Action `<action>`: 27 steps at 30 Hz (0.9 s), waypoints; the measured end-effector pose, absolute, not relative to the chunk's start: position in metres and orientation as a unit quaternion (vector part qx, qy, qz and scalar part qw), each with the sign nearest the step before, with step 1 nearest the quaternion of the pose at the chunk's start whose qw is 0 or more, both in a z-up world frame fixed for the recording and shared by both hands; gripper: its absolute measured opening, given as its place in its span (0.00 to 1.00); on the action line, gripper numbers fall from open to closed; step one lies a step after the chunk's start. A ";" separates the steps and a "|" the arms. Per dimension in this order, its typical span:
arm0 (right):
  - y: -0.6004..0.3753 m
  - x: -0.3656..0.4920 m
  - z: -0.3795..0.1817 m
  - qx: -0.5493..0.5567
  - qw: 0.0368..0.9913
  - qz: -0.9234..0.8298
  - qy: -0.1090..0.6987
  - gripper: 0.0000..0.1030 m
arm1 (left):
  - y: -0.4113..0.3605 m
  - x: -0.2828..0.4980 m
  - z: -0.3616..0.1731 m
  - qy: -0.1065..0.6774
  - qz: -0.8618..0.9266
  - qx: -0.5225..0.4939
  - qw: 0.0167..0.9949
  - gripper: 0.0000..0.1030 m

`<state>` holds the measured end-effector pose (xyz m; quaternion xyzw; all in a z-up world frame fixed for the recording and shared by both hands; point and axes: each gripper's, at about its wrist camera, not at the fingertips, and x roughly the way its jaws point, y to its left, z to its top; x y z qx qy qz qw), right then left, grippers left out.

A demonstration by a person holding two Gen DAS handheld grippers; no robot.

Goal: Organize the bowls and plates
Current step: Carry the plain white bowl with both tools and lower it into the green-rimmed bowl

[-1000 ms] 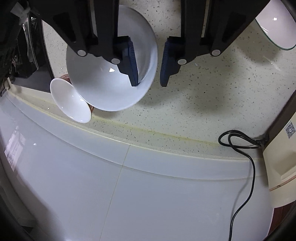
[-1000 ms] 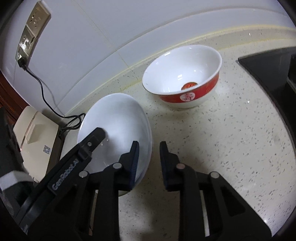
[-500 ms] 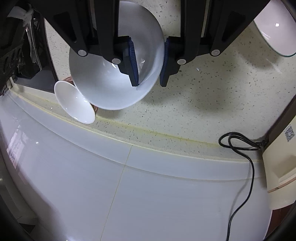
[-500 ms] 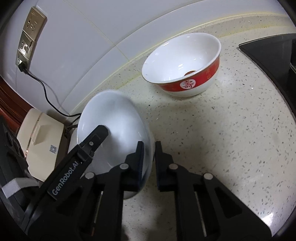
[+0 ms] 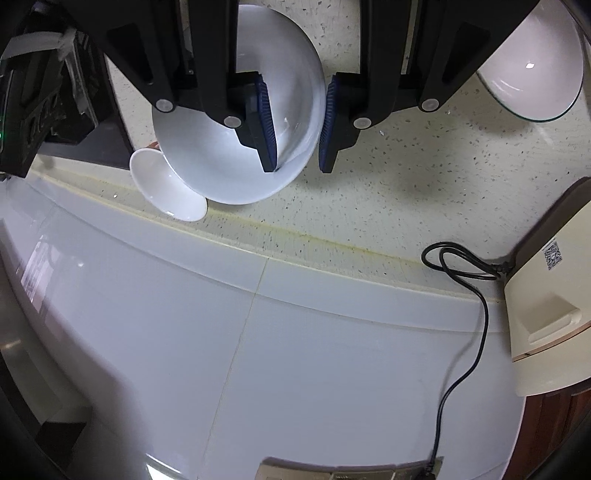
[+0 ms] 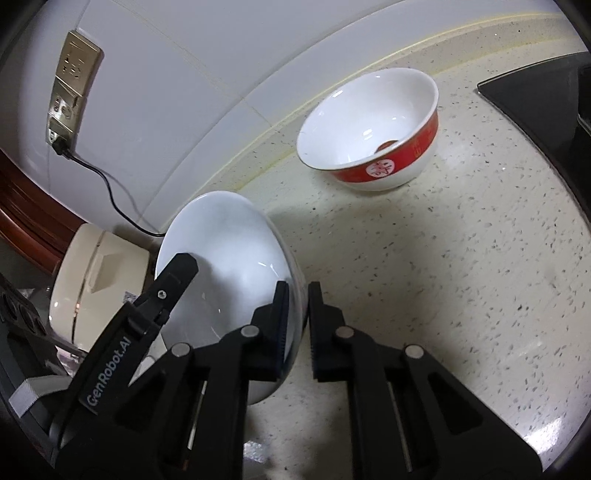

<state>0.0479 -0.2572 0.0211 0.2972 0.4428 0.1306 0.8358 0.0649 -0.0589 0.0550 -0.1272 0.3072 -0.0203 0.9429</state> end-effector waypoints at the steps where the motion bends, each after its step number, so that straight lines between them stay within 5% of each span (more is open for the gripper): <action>1: -0.257 0.046 0.023 0.297 0.837 0.132 0.441 0.12 | -0.059 0.063 0.056 0.306 -0.020 -0.128 0.943 0.24; 27: -0.224 0.025 0.056 0.268 0.843 0.211 0.417 0.13 | -0.019 0.000 0.080 0.233 0.013 -0.171 0.957 0.24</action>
